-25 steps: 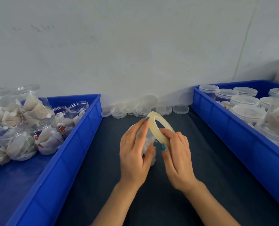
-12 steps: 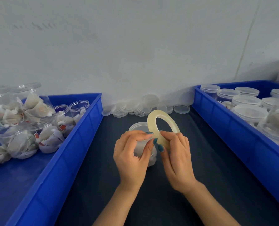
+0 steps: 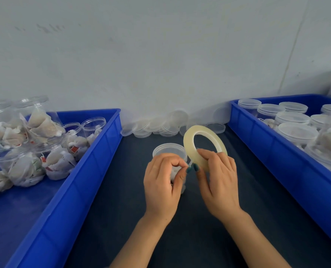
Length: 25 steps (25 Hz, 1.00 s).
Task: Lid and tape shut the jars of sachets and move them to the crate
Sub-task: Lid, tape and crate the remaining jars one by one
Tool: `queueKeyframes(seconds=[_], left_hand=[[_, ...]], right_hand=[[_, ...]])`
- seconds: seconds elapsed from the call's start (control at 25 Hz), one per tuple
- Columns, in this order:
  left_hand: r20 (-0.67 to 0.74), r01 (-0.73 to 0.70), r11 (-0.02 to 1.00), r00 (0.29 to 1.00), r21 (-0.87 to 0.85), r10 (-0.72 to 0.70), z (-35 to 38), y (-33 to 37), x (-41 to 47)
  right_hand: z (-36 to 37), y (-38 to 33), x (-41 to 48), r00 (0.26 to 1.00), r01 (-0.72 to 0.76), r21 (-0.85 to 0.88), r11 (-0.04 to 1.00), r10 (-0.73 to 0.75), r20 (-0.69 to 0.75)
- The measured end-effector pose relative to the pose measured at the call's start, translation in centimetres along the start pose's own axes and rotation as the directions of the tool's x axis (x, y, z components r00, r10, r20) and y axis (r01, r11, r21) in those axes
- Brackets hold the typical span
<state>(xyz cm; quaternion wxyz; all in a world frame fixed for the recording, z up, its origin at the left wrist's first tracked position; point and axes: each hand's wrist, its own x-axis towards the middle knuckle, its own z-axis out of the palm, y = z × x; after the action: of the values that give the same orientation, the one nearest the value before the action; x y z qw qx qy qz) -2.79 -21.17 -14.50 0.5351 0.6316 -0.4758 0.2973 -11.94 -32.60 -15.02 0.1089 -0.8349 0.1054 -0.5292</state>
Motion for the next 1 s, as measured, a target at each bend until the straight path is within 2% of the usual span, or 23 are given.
queueKeyframes(seconds=[0.2,0.28,0.44,0.68,0.84,1.0], left_hand=[[-0.038,0.073,0.988,0.996,-0.138,-0.078,-0.6,0.2,0.0],[-0.048,0.071,0.995,0.996,-0.066,-0.074,-0.6,0.4,0.1],[-0.079,-0.015,0.997,0.997,0.077,0.021,-0.5,-0.1,0.0],[-0.104,-0.095,0.977,0.988,0.192,0.116,-0.9,-0.4,0.2],[-0.106,-0.123,0.973,0.984,0.196,0.146,-1.1,0.3,0.4],[-0.12,-0.036,0.991,0.991,0.13,0.052,-1.8,0.5,0.7]], right_hand=[[0.1,-0.3,-0.1,0.999,0.05,0.019,0.999,-0.05,0.004],[0.1,-0.4,-0.1,0.997,0.075,-0.006,0.997,-0.075,0.003],[0.3,-0.4,-0.2,0.992,0.126,-0.05,0.991,-0.125,0.015],[-0.4,0.8,0.2,0.994,0.079,-0.305,0.949,-0.097,-0.043],[-0.6,1.3,0.3,0.997,0.027,-0.378,0.925,-0.05,-0.051],[-0.5,2.0,0.3,1.0,-0.01,-0.407,0.913,0.011,0.0]])
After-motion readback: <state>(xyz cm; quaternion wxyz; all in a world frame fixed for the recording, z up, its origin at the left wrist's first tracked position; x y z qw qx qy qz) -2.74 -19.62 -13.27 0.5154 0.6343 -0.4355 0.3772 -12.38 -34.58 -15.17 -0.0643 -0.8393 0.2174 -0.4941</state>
